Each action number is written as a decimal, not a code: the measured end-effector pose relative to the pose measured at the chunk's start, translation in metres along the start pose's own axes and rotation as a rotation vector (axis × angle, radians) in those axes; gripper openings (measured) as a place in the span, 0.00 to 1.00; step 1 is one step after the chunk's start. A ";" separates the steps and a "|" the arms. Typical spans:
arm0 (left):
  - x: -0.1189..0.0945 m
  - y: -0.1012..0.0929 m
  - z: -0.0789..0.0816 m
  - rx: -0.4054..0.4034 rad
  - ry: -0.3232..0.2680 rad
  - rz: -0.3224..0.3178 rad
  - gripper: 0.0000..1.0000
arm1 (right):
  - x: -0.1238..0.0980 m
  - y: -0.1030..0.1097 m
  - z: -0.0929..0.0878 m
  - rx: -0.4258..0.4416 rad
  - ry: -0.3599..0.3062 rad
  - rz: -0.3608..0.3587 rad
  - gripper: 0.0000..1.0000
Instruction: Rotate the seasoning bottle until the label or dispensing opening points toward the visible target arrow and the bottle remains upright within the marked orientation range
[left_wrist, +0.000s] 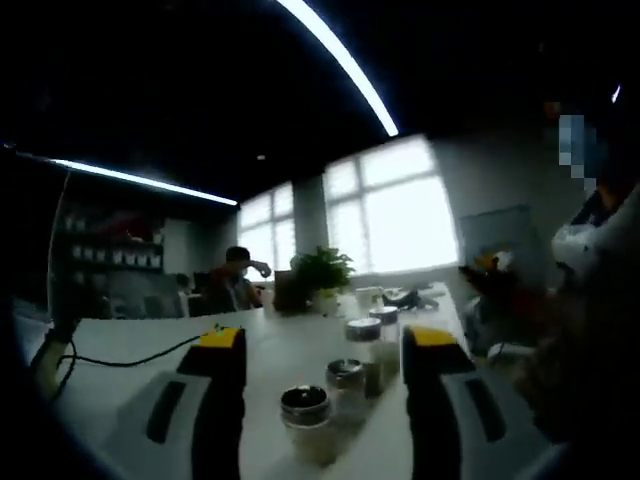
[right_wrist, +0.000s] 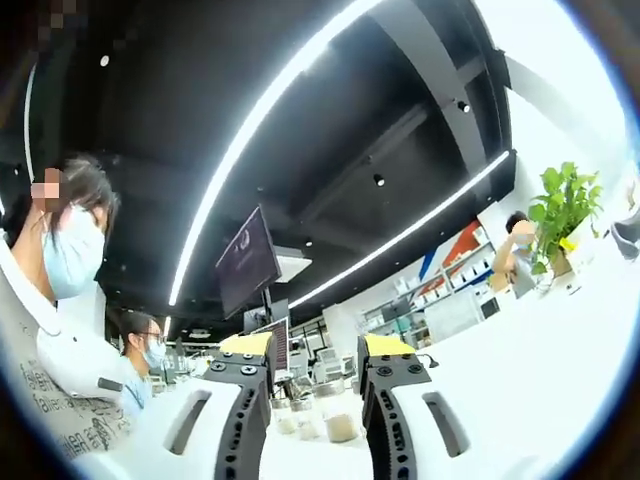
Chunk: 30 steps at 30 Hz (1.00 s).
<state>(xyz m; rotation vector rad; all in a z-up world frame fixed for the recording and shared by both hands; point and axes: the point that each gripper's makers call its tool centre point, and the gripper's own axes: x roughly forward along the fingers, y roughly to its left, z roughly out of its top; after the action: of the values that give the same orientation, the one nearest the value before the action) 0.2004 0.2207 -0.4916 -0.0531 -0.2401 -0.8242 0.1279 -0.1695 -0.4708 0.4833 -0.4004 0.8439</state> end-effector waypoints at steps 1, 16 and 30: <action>-0.001 -0.003 0.005 0.008 -0.019 0.030 0.64 | 0.006 -0.003 0.000 0.008 -0.007 -0.003 0.36; -0.050 -0.054 0.035 0.059 0.027 0.274 0.51 | 0.048 -0.048 -0.014 -0.006 0.081 -0.029 0.24; -0.087 -0.057 0.031 0.090 0.087 0.422 0.46 | 0.060 -0.045 -0.022 0.004 0.105 0.022 0.23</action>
<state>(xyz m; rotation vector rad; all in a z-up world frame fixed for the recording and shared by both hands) 0.0965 0.2489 -0.4841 0.0169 -0.1746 -0.3937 0.2029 -0.1467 -0.4684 0.4371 -0.3076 0.8878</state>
